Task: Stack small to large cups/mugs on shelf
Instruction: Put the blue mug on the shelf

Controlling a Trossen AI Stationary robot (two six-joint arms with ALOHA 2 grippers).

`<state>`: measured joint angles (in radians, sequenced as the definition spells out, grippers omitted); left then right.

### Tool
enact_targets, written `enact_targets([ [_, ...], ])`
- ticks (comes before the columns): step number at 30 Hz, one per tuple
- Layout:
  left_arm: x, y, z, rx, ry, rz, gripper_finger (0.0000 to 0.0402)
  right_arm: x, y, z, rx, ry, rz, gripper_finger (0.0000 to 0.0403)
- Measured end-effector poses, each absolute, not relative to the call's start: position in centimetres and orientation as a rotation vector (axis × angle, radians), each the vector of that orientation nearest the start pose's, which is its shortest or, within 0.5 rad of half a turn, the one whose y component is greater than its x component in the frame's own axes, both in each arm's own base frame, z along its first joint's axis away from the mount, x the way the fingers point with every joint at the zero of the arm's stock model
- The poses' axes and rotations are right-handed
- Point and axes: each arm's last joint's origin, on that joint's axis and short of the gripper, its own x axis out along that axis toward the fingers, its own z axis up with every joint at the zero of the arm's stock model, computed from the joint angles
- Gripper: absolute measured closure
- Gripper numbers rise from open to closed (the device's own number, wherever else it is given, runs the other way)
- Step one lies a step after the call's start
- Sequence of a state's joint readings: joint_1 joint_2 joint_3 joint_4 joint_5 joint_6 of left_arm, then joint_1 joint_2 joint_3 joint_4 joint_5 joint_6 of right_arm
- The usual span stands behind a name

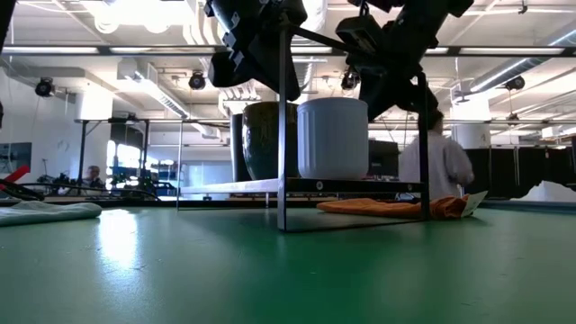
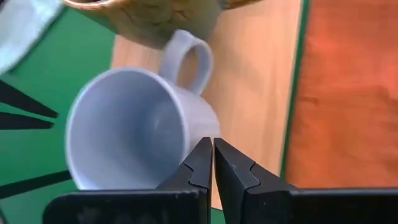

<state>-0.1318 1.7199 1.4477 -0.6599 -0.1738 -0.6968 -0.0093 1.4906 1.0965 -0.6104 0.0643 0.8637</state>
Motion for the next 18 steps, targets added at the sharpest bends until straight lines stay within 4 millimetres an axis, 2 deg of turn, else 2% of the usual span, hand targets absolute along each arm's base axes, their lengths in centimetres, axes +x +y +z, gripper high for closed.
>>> enact_targets([
  [12,36.5,-4.1,26.2,-0.495,0.857,0.371,0.0396,30.0,0.0,24.5,0.755,0.979,-0.32,0.0394],
  [18,36.6,-3.9,26.3,-0.46,0.826,0.4,0.0396,29.2,0.1,24.9,0.709,1.058,-0.311,0.0394],
])
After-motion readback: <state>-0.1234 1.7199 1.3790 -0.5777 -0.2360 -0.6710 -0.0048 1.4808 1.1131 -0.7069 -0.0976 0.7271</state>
